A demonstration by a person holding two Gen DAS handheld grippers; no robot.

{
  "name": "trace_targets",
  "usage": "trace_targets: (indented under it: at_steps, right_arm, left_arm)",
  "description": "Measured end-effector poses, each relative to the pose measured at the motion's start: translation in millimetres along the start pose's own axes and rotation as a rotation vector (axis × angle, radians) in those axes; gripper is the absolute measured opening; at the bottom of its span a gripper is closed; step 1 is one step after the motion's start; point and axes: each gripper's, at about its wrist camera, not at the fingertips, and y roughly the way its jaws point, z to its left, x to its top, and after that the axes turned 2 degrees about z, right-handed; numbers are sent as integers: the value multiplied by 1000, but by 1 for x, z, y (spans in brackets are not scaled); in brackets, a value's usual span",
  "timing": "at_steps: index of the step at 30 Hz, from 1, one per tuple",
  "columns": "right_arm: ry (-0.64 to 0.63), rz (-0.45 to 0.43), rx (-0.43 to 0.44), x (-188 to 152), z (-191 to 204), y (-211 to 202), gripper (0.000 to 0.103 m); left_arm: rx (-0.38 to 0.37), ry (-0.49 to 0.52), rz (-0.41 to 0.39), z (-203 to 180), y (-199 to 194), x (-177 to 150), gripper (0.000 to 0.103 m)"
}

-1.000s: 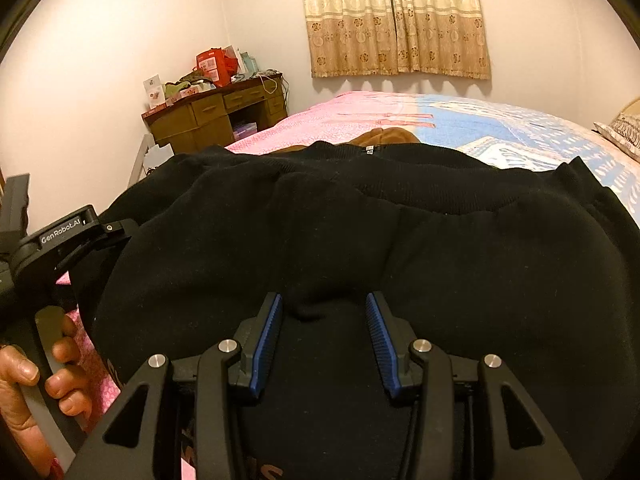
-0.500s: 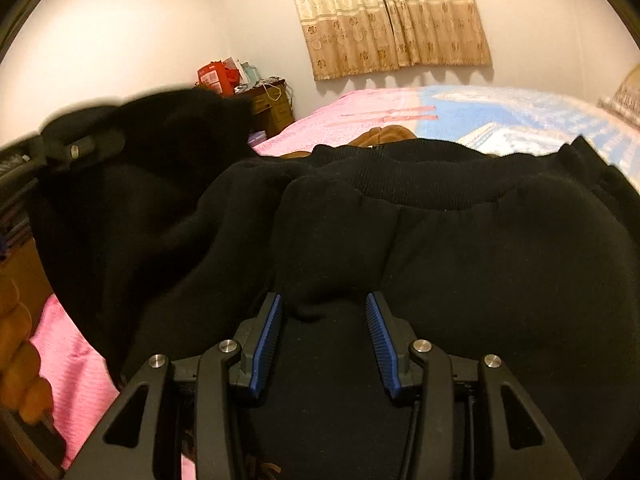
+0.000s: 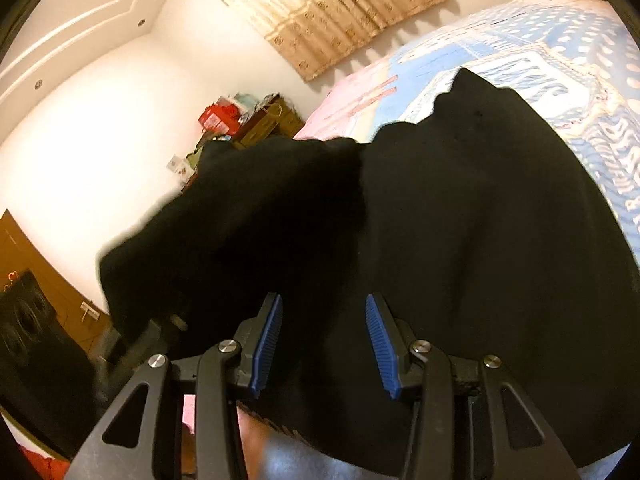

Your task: Fold large clothes

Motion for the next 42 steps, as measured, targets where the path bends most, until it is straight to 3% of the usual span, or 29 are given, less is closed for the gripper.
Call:
trace_targets:
  at_steps: [2, 3, 4, 6, 9, 14, 18, 20, 21, 24, 27, 31, 35, 39, 42]
  right_arm:
    - [28, -12, 8, 12, 0, -8, 48]
    - [47, -19, 36, 20, 1, -12, 61]
    - [63, -25, 68, 26, 1, -14, 80]
    - [99, -32, 158, 42, 4, -12, 93]
    - [112, 36, 227, 65, 11, 8, 93]
    - [-53, 266, 152, 101, 51, 80, 93]
    - [-245, 327, 32, 116, 83, 125, 94]
    - [-315, 332, 20, 115, 92, 136, 93]
    - [-351, 315, 12, 116, 93, 137, 92]
    - [-460, 303, 22, 111, 103, 137, 46]
    - [-494, 245, 18, 112, 108, 116, 26]
    - [-470, 146, 57, 121, 96, 62, 19]
    - [-392, 85, 91, 131, 65, 13, 18]
    - [-279, 17, 71, 132, 3, -34, 18]
    - [-157, -3, 61, 120, -51, -49, 18]
  left_arm:
    - [-9, -6, -11, 3, -3, 0, 18]
    - [-21, -24, -16, 8, -6, 0, 18]
    - [-29, -38, -20, 12, -8, 1, 18]
    - [-38, -52, -26, 14, -9, 2, 18]
    - [-49, -57, -30, 12, -9, 2, 18]
    - [-55, -62, -36, 12, -8, 1, 18]
    - [-42, -47, -30, 11, -3, 2, 18]
    - [-15, -27, -25, 9, -1, 4, 18]
    - [-16, -28, -22, 10, 1, 4, 18]
    - [-42, -44, -16, 10, 2, 8, 18]
    - [-60, -58, -32, 4, -3, 18, 18]
    - [-104, -3, -85, -24, -14, 47, 18]
    - [-182, 48, -113, -59, -17, 68, 18]
    - [-301, 82, -99, -108, -3, 88, 18]
    - [-363, 105, -54, -141, 15, 84, 18]
